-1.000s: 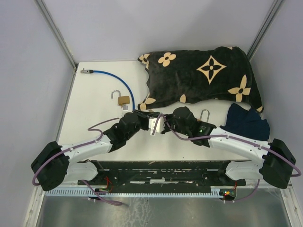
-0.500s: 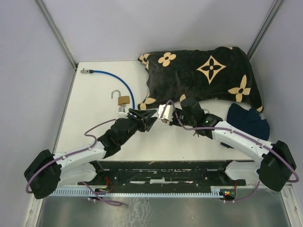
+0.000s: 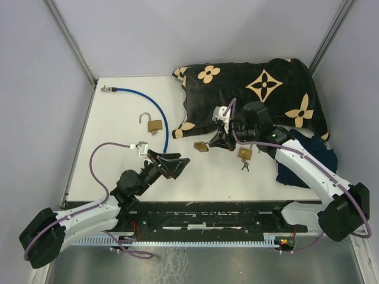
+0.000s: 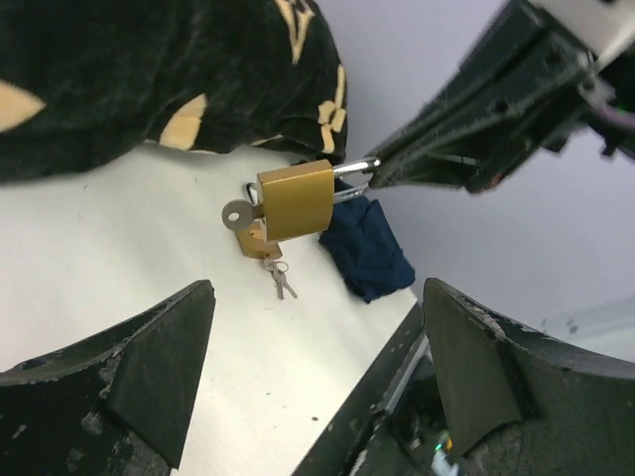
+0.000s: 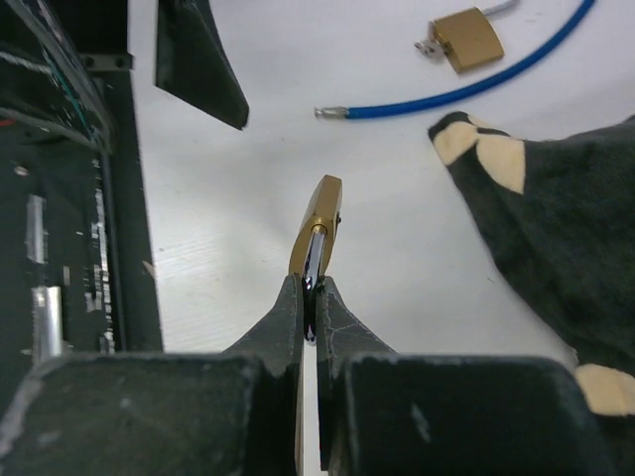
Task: Lock with the key
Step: Lock the lock.
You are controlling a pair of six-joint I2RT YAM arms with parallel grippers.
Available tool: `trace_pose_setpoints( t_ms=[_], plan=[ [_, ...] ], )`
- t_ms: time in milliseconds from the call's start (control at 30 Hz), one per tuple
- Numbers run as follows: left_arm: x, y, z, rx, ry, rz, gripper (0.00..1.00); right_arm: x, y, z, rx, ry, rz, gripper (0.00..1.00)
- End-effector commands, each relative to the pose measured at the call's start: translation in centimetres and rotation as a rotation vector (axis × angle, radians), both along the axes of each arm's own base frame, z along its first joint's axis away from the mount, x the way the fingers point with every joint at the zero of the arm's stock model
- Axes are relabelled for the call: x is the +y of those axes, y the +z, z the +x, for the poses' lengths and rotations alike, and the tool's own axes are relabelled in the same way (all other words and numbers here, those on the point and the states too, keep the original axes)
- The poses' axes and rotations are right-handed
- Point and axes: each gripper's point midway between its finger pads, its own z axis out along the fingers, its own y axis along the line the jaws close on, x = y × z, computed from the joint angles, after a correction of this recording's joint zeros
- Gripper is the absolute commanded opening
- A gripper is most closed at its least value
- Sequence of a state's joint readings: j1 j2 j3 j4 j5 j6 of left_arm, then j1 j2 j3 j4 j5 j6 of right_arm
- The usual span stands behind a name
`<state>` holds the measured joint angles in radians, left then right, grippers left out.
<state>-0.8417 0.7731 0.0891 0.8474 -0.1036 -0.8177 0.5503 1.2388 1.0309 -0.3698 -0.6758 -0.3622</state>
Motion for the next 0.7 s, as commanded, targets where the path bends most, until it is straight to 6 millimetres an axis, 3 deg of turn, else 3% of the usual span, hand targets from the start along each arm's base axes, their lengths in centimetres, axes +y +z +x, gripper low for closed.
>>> trace_pose_setpoints(
  t_ms=[0,267,667],
  plan=[
    [-1.0,4.8,-1.5,-0.388,-0.083,0.092,0.92,1.4,6.0,-2.6,0.112,0.172,0.222,0.02],
    [-2.2,6.8,-2.4,-0.539,-0.227,0.133,1.0,1.1,8.4,-4.5,0.208,0.28,0.289,0.02],
    [-4.4,9.2,-3.7,-0.598,-0.424,0.039,0.97,0.9,10.1,-6.5,0.291,0.367,0.318,0.02]
  ],
)
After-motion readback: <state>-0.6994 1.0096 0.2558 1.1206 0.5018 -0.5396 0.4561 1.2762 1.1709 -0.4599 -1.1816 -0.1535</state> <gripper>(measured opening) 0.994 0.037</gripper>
